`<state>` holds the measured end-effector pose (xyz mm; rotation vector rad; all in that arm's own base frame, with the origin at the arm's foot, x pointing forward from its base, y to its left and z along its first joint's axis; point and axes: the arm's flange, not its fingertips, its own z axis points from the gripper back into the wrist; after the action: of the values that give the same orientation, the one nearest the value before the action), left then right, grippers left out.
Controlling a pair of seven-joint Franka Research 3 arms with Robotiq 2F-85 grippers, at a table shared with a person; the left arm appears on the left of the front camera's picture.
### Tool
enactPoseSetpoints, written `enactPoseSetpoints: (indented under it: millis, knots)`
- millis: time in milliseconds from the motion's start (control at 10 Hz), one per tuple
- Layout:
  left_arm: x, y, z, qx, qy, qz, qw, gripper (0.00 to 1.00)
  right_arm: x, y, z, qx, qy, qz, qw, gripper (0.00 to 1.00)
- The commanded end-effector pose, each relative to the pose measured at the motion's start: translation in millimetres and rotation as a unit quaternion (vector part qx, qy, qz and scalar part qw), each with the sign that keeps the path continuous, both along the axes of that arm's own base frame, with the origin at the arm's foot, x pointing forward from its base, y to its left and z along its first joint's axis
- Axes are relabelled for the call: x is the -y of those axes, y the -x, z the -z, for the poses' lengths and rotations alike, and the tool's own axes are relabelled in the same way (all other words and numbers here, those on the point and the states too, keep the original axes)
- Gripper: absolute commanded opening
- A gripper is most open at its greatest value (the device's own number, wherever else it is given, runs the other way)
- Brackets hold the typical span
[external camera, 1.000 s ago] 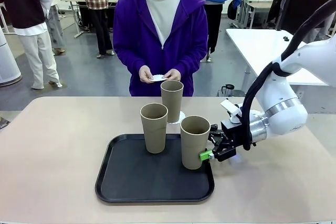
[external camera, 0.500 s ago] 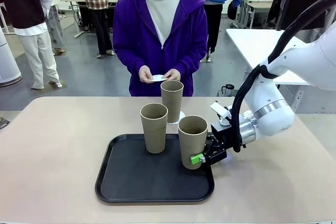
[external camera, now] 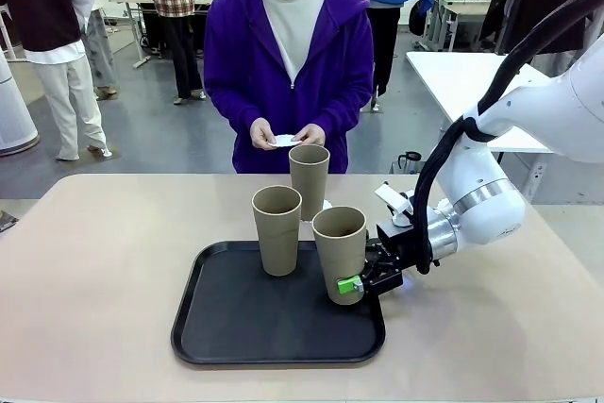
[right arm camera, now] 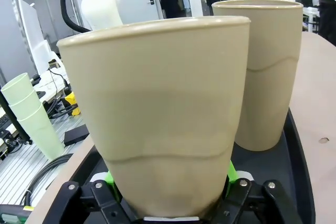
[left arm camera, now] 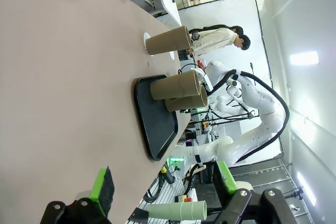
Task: Place coasters on the table and set cups on them.
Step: Take one Reusable plastic cup from the Flat Tray and place it on a coaster set by the human.
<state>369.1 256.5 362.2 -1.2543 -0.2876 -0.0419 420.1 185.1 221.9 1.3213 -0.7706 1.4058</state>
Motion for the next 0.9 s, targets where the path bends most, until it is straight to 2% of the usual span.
enactPoseSetpoints:
  millis: [0, 100, 400, 500, 700, 800]
  knots:
    - [-2.1, 0.4, -2.0, 0.000, -0.001, -0.001, 1.000, 1.00, 3.8, 1.0, -14.5, 0.007, -0.013, 0.020, 1.000, 0.22]
    - [-2.1, 0.4, -2.0, 0.000, -0.001, -0.001, 1.000, 1.00, 7.6, 5.4, -40.3, 0.001, -0.026, 0.032, 0.999, 0.22]
    - [-2.1, 0.4, -2.0, 0.000, -0.001, -0.001, 1.000, 1.00, 31.7, 12.4, -158.9, 0.047, -0.086, 0.061, 0.993, 0.22]
    - [-2.1, 0.4, -2.0, 0.000, -0.001, -0.001, 1.000, 1.00, 34.4, 14.0, -189.7, 0.049, -0.083, 0.067, 0.993, 0.22]
    - [-2.1, 0.4, -2.0, 0.000, -0.001, -0.001, 1.000, 1.00, 35.3, 14.6, -240.1, 0.045, -0.074, 0.073, 0.993, 0.22]
    - [-2.1, 0.4, -2.0, 0.000, -0.001, -0.001, 1.000, 1.00, 35.9, 14.2, -247.6, 0.043, -0.059, 0.080, 0.994, 0.22]
